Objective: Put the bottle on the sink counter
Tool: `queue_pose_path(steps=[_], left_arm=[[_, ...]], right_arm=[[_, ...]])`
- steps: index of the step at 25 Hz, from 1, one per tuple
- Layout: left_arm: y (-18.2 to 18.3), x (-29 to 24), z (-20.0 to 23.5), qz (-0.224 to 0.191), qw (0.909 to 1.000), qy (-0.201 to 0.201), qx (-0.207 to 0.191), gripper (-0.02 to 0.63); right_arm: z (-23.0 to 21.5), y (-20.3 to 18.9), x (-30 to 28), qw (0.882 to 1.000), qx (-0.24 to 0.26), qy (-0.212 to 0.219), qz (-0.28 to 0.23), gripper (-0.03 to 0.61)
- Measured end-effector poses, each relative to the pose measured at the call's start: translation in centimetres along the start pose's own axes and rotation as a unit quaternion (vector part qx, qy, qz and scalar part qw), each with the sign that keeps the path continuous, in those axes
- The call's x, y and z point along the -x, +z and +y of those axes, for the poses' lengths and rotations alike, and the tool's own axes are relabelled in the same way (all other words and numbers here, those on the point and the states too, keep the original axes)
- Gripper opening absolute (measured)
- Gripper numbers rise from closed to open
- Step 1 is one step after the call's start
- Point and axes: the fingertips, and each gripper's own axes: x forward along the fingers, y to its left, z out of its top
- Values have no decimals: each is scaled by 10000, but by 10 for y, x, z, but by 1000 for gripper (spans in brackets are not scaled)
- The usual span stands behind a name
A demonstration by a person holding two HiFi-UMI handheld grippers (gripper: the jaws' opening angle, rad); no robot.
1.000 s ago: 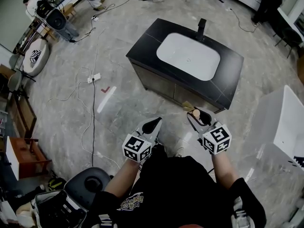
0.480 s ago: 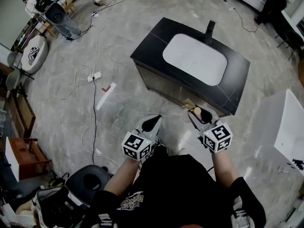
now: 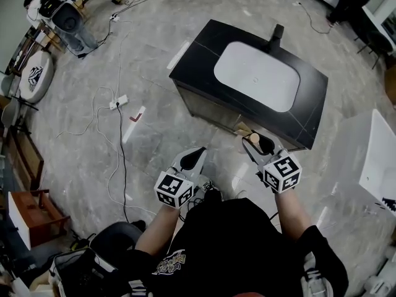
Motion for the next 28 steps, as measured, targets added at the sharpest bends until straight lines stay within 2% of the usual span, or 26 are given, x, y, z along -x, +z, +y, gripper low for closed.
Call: queue_pose_path(steps=[14,28], left_arm=[[11,8,39,-63,9997,-254,-20,1],[31,-19,59,-91,9999,87,20,0]], right_arm=[[16,19,-44,9999,19,-131,-20,164],[-20,39,-71,9997,173,174,57,164]])
